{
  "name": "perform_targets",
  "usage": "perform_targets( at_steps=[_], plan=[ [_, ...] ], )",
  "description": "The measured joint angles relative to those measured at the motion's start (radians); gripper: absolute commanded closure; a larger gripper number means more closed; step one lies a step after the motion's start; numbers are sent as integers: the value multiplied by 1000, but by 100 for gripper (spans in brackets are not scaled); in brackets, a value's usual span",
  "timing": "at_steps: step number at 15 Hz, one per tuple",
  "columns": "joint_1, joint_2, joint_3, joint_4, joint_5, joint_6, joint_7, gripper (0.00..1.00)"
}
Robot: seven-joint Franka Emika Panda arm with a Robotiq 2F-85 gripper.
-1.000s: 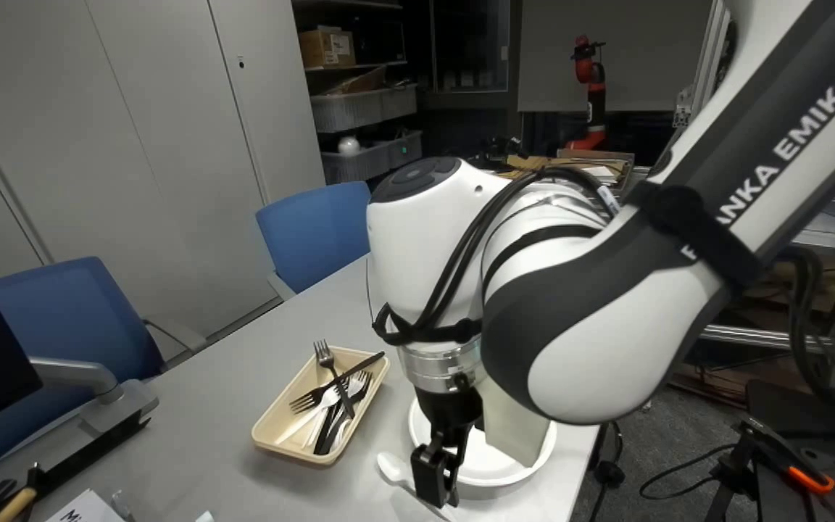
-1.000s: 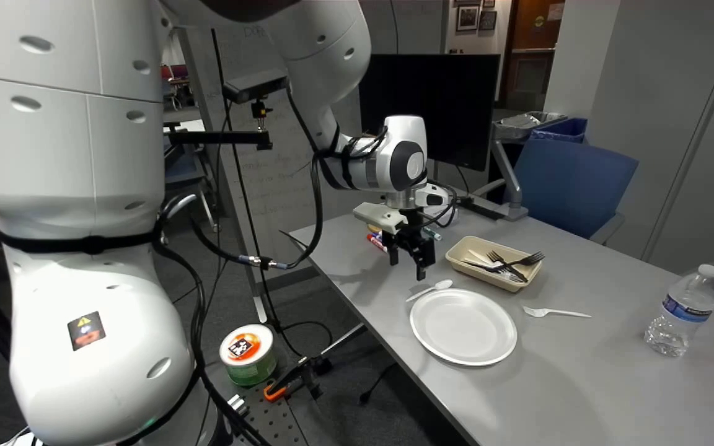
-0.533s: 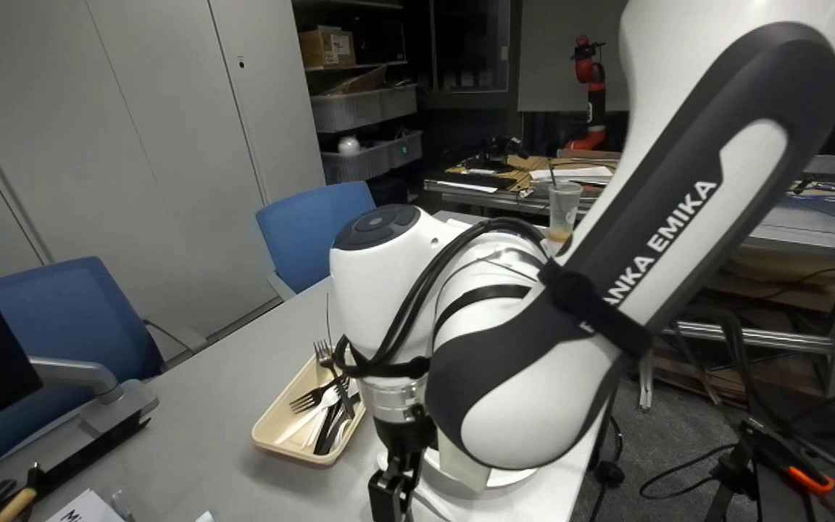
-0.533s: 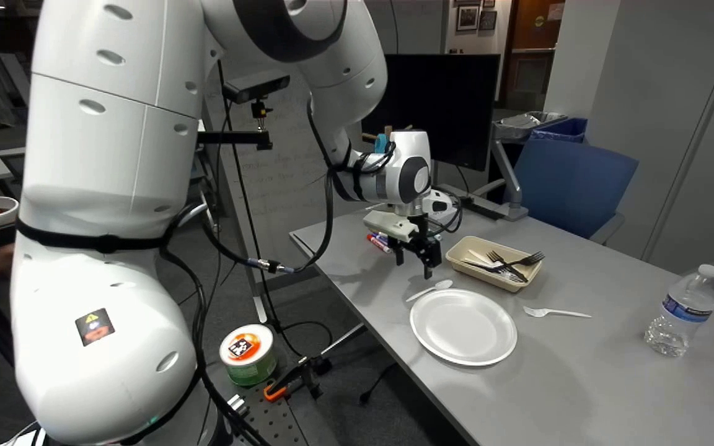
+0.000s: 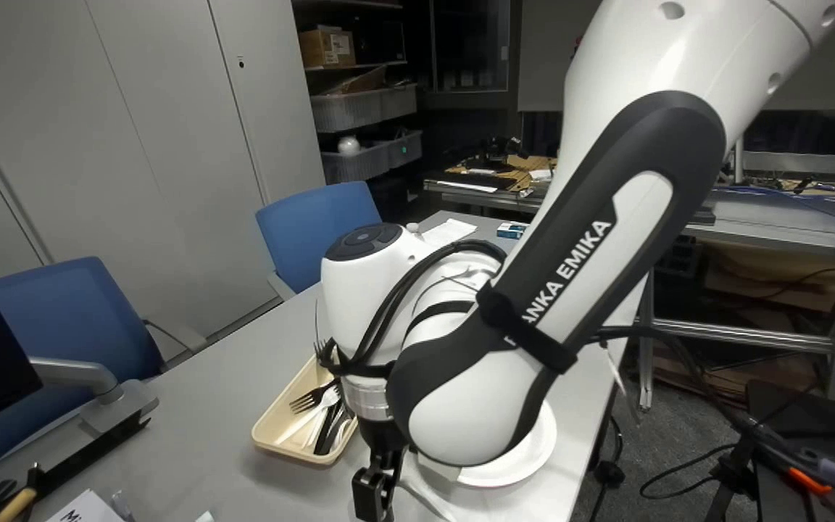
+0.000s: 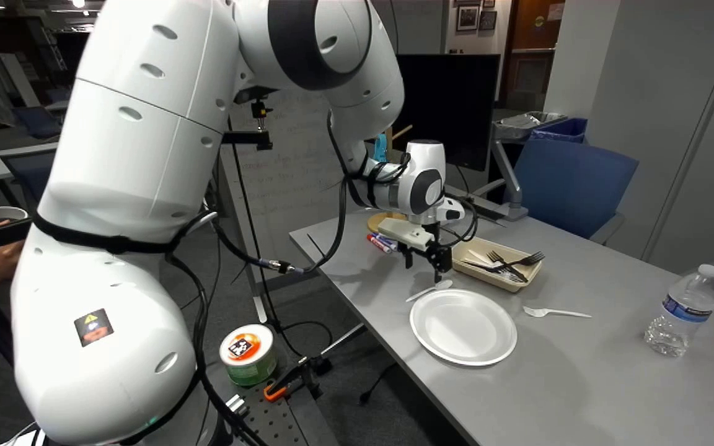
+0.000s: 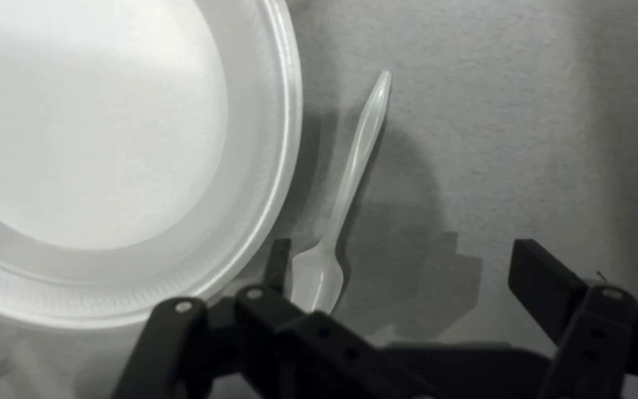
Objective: Pick up the spoon from the table and put it in the tray
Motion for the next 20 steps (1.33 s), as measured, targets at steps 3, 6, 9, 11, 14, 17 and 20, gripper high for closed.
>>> perform_targets(
  at_steps=[3, 6, 9, 11, 14, 17, 20],
  plan=[
    [-1, 31, -3, 27, 20, 0, -19, 0],
    [-6, 54, -3, 46, 43, 0, -33, 0],
    [-17, 69, -3, 56, 66, 0, -41, 0],
    [-25, 75, -3, 56, 83, 0, -45, 0],
    [-36, 86, -3, 55, 105, 0, -47, 1],
    [-44, 96, -3, 54, 125, 0, -49, 31],
    [-48, 98, -4, 55, 133, 0, -49, 53]
  ],
)
